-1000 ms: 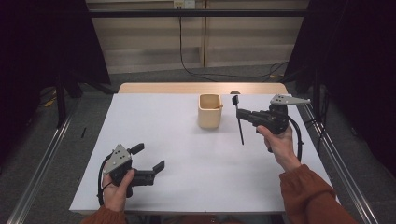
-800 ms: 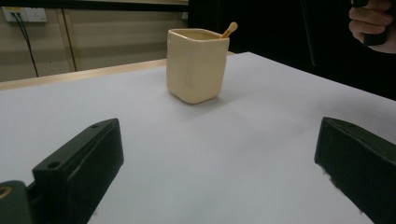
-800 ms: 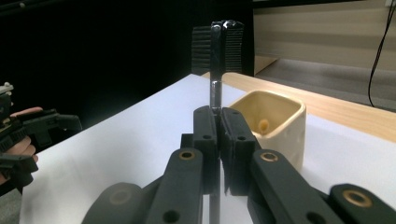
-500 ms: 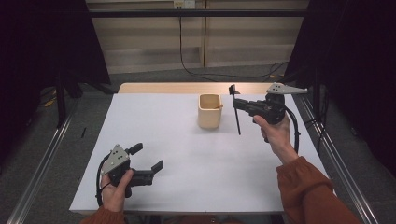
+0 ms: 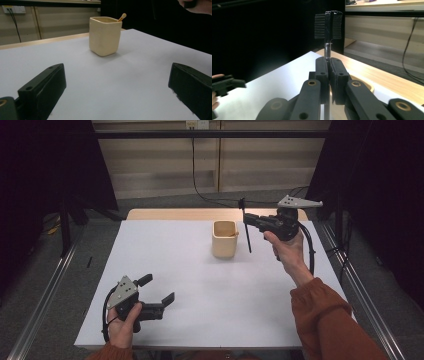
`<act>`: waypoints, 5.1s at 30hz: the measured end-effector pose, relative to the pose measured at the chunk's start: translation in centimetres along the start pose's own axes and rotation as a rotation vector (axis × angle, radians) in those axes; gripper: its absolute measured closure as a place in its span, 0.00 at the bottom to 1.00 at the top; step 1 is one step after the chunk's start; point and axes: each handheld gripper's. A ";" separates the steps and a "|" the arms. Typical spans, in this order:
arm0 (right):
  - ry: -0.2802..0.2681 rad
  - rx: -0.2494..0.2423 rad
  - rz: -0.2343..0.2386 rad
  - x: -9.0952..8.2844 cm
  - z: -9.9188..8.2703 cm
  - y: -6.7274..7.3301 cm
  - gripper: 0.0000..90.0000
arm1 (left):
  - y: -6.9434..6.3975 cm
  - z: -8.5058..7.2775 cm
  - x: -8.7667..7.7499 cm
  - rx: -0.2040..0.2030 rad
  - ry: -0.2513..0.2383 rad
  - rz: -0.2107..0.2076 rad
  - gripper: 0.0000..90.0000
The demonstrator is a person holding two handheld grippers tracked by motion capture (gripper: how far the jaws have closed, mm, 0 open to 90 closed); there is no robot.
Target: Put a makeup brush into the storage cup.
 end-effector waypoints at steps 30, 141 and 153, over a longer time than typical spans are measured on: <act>-0.009 -0.012 -0.037 4.6 2.2 -2.0 0.95 | 0.1 -0.2 0.1 -0.005 0.014 -0.002 0.02; 0.134 0.016 -0.092 10.0 -2.6 -4.4 0.88 | 0.3 -0.3 0.4 -0.012 0.031 -0.010 0.02; 0.116 0.037 -0.096 9.2 -2.8 -4.9 0.66 | 0.4 -0.3 0.8 -0.015 0.038 -0.012 0.02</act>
Point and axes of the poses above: each handheld gripper's, and its own axes: x roughly forward along the jaws, z roughly out of its top, y roughly to its left, and after that the axes turned 5 degrees about z, right-handed
